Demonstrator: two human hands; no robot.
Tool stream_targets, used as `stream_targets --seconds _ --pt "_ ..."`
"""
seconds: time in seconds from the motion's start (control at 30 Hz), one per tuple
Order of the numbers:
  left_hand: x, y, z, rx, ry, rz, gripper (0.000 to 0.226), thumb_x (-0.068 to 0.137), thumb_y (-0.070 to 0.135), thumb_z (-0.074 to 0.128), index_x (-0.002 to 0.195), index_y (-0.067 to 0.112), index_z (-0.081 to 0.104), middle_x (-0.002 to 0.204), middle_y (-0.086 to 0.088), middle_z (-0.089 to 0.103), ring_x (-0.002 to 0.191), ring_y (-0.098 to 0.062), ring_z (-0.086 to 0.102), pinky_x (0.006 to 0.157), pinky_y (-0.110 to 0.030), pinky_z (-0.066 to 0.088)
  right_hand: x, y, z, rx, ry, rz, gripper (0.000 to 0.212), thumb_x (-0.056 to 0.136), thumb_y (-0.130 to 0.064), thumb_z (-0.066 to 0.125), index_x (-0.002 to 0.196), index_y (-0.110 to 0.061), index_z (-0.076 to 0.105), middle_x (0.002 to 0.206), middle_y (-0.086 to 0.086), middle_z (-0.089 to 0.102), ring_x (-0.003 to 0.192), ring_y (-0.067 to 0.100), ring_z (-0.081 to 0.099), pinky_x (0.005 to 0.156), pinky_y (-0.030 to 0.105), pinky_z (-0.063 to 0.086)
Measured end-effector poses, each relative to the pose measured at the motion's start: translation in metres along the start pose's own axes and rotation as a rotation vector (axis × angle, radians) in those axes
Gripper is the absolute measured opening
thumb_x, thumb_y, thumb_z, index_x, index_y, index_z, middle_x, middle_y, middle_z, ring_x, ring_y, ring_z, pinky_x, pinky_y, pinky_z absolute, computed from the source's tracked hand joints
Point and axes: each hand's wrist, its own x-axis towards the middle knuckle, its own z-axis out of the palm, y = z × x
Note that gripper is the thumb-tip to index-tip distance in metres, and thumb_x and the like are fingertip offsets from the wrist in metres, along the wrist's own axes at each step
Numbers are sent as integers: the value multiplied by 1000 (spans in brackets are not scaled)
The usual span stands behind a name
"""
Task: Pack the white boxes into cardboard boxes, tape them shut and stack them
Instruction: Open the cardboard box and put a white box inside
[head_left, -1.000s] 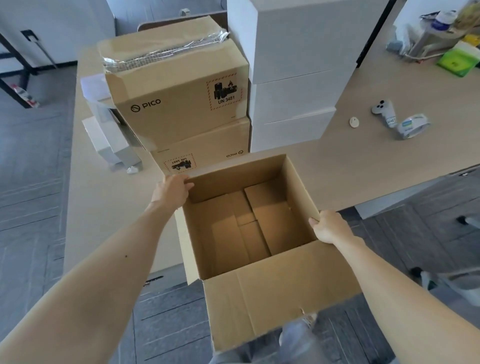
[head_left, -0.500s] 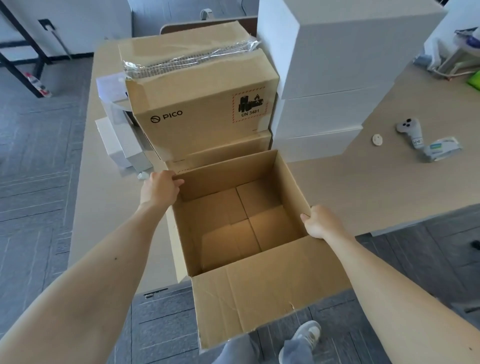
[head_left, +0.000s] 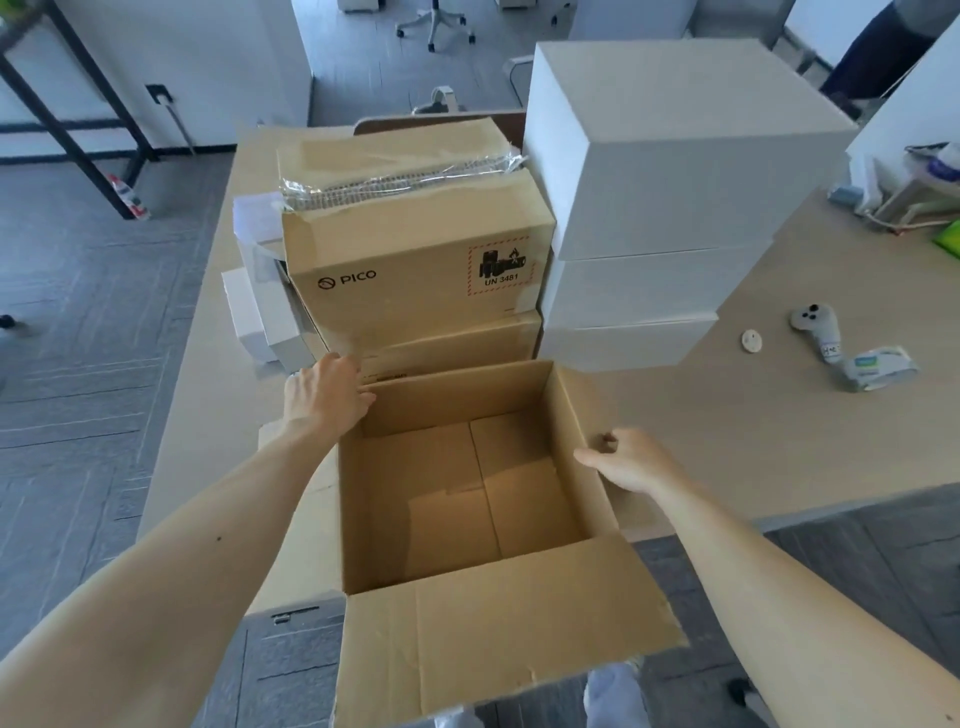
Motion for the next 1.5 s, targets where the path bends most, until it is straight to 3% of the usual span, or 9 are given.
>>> stream_targets --seconds 0.17,0.27,0.4,0.63,0.93,1.03,1.2,1.4,1.5 --pt "-5 46 -33 -26 -37 -2 28 81 42 72 99 21 65 98 -6 67 96 -37 66 80 -41 52 25 -4 -44 174 58 -133 74 80 -63 65 138 -19 49 139 2 53 126 25 53 104 40 43" --pt "-5 84 -54 -68 26 38 24 86 42 64 99 22 68 98 -5 69 87 -29 62 75 -36 47 32 -7 -84 181 260 -247 38 85 -50 65 96 -14 67 95 -2 68 95 23 65 77 31 49" --pt "10 137 -83 -133 195 145 25 99 30 52 82 16 65 83 -2 70 74 -27 66 73 -38 52 39 0 -156 337 563 -378 41 86 -42 56 63 -8 58 56 1 57 63 31 59 54 30 38" --pt "39 222 -135 -366 382 101 51 104 38 34 74 6 61 73 -7 66 67 -31 64 66 -42 54 50 35 -268 624 831 -382 37 89 -43 53 74 -9 55 69 3 57 70 25 53 61 35 37" --pt "71 284 -150 -1060 15 -182 103 69 95 29 143 26 52 143 -8 55 124 -32 56 104 -49 44 74 54 -336 868 270 -385 66 81 -76 43 133 -35 48 133 1 50 122 29 50 92 49 48" --pt "64 293 -152 -1192 48 -242 88 65 87 46 124 23 63 129 -11 63 115 -32 59 102 -51 45 81 46 -341 929 55 -390 66 81 -80 41 139 -49 42 142 -2 43 130 26 43 101 58 39" --pt "41 311 -152 -1295 42 -281 22 94 49 50 103 32 59 121 -9 62 106 -32 63 97 -53 50 97 31 -343 1131 -263 -344 72 77 -82 40 126 -32 59 118 7 56 105 30 57 73 47 54" --pt "28 311 -141 -1484 -260 -324 70 85 81 34 134 34 51 128 -5 61 124 -40 54 110 -62 32 109 31 -348 1175 -442 -386 70 68 -86 48 97 -26 67 87 2 43 86 25 50 90 47 44" --pt "27 318 -135 -1544 -347 -308 92 80 91 14 149 36 41 151 -1 46 137 -38 41 106 -65 23 107 27 -351 1158 -424 -345 61 64 -84 52 64 -24 42 69 -2 24 58 21 34 77 31 35"
